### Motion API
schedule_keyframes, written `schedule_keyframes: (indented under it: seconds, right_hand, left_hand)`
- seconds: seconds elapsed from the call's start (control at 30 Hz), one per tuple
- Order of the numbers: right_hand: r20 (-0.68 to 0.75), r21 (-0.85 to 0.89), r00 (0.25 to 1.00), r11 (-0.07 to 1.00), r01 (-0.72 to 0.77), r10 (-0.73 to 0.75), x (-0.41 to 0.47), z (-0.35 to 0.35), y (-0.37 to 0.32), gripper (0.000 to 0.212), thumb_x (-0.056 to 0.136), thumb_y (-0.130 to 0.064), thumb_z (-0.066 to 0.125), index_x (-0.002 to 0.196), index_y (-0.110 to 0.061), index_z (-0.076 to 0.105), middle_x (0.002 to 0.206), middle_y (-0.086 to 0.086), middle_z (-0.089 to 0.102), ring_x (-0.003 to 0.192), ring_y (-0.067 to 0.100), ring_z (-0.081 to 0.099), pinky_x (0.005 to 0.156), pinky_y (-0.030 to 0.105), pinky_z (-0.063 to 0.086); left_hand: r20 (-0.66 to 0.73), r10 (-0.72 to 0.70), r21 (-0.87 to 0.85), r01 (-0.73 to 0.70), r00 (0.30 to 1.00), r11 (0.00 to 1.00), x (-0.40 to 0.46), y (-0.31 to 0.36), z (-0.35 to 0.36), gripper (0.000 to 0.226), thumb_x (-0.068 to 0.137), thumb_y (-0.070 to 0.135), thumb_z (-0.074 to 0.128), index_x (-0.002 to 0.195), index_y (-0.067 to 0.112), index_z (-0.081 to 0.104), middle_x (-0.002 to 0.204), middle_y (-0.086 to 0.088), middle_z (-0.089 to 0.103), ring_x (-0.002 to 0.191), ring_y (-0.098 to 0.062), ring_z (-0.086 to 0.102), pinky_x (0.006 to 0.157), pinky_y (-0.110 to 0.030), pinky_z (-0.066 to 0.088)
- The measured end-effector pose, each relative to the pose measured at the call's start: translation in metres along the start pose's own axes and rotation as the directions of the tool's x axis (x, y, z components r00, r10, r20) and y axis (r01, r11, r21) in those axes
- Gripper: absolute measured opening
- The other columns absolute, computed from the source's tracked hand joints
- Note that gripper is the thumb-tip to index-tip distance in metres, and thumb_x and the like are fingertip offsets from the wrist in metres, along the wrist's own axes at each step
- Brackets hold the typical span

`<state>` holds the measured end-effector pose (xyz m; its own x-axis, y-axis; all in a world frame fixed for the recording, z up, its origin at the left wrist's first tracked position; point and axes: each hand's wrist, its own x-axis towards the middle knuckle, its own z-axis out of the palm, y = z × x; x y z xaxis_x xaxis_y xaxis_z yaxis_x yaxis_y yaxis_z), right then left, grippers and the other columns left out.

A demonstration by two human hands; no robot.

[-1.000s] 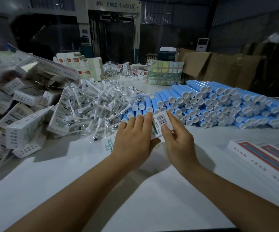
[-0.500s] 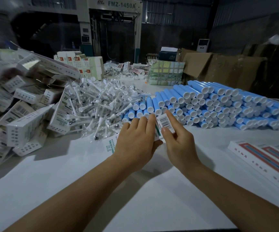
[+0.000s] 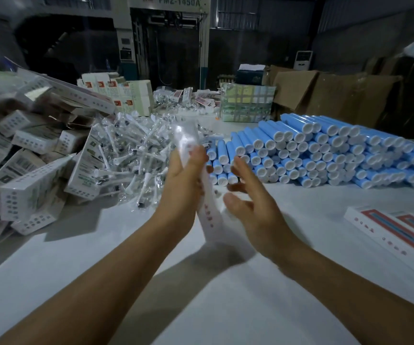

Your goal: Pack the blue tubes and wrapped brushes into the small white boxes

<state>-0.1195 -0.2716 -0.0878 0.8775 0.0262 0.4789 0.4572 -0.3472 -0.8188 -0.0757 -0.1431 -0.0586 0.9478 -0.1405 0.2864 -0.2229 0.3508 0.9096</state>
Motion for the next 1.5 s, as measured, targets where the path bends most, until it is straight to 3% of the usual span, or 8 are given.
schedule_keyframes:
  seconds: [0.1,0.27,0.43,0.7,0.83,1.03,1.4,1.5]
  right_hand:
    - [0.108,-0.096,0.994,0.995,-0.022,0.032,-0.001,0.012,0.003,0.061,0.083,-0.051,0.055,0.137,-0.058,0.028,0.120,-0.024,0.040,0.110,-0.010,0.046,0.087,0.013,0.047]
    - [0.038,-0.177,0.999,0.984,0.005,0.002,0.003,0.017,0.009,0.057,0.094,-0.034,0.056,0.141,-0.050,0.030,0.113,-0.009,0.042,0.109,-0.001,0.047,0.088,0.012,0.044]
    - [-0.011,-0.233,1.000,0.972,-0.012,0.009,0.004,0.012,0.009,0.056,0.095,-0.032,0.053,0.145,-0.040,0.031,0.111,-0.007,0.041,0.111,0.006,0.047,0.085,0.008,0.043]
    - [-0.130,-0.406,0.989,0.905,-0.123,0.076,-0.009,-0.044,-0.009,0.054,0.094,-0.036,0.052,0.144,-0.042,0.034,0.109,-0.002,0.038,0.110,0.017,0.042,0.100,0.025,0.035]
    - [-0.173,-0.671,0.983,0.723,-0.164,0.062,-0.063,-0.098,-0.006,0.057,0.088,-0.047,0.039,0.143,-0.047,0.027,0.109,-0.008,0.030,0.110,0.014,0.030,0.093,0.024,0.027]
    - [-0.370,-0.906,0.913,0.153,-0.396,0.173,-0.126,-0.168,0.025,0.047,0.093,-0.045,0.046,0.140,-0.045,0.038,0.127,0.004,0.041,0.119,0.028,0.035,0.096,0.037,0.027]
    - [-0.474,-0.866,0.859,0.077,-0.495,0.191,-0.119,-0.191,0.028,0.046,0.092,-0.046,0.046,0.138,-0.040,0.042,0.136,-0.003,0.037,0.125,0.020,0.029,0.099,0.033,0.026]
    - [-0.414,-0.877,0.907,0.233,-0.419,0.072,-0.088,-0.174,0.012,0.038,0.091,-0.039,0.054,0.128,-0.034,0.057,0.127,-0.003,0.047,0.118,0.020,0.034,0.094,0.035,0.029]
  left_hand:
    - [0.017,-0.273,-0.323,0.264,0.962,0.909,0.007,0.002,-0.002,0.067,0.084,0.057,0.046,0.132,0.010,0.050,0.122,-0.014,0.060,0.109,-0.028,0.060,0.091,-0.045,0.050]
    - [0.053,-0.339,-0.382,0.332,0.939,0.862,0.008,0.000,-0.006,0.066,0.090,0.057,0.042,0.126,0.003,0.056,0.093,-0.009,0.059,0.093,-0.023,0.060,0.086,-0.036,0.050]
    - [-0.033,-0.211,-0.086,0.207,0.977,0.974,0.010,-0.012,-0.010,0.053,0.088,0.064,0.028,0.101,0.026,0.062,0.097,-0.002,0.074,0.098,-0.019,0.068,0.088,-0.038,0.052]
    - [-0.088,-0.260,0.199,0.273,0.962,0.941,0.026,-0.055,-0.032,0.077,0.089,0.071,0.016,0.092,0.014,0.068,0.080,-0.006,0.069,0.073,-0.020,0.058,0.066,-0.032,0.043]
    - [-0.015,-0.287,0.301,0.278,0.958,0.912,0.037,-0.069,-0.037,0.074,0.094,0.065,0.016,0.092,0.013,0.068,0.072,-0.004,0.069,0.071,-0.023,0.055,0.063,-0.033,0.037]
    - [0.045,-0.356,0.352,0.318,0.934,0.880,0.046,-0.075,-0.039,0.076,0.092,0.069,0.016,0.096,0.012,0.066,0.085,-0.013,0.065,0.074,-0.028,0.054,0.066,-0.037,0.037]
    - [0.102,-0.235,0.380,0.180,0.967,0.907,0.026,-0.063,-0.027,0.060,0.096,0.053,0.029,0.089,0.011,0.070,0.077,-0.011,0.070,0.071,-0.025,0.058,0.064,-0.035,0.042]
    - [0.125,-0.186,0.417,0.119,0.975,0.901,0.012,-0.058,-0.021,0.032,0.094,0.028,0.055,0.077,0.008,0.073,0.071,-0.011,0.070,0.068,-0.020,0.058,0.068,-0.034,0.045]
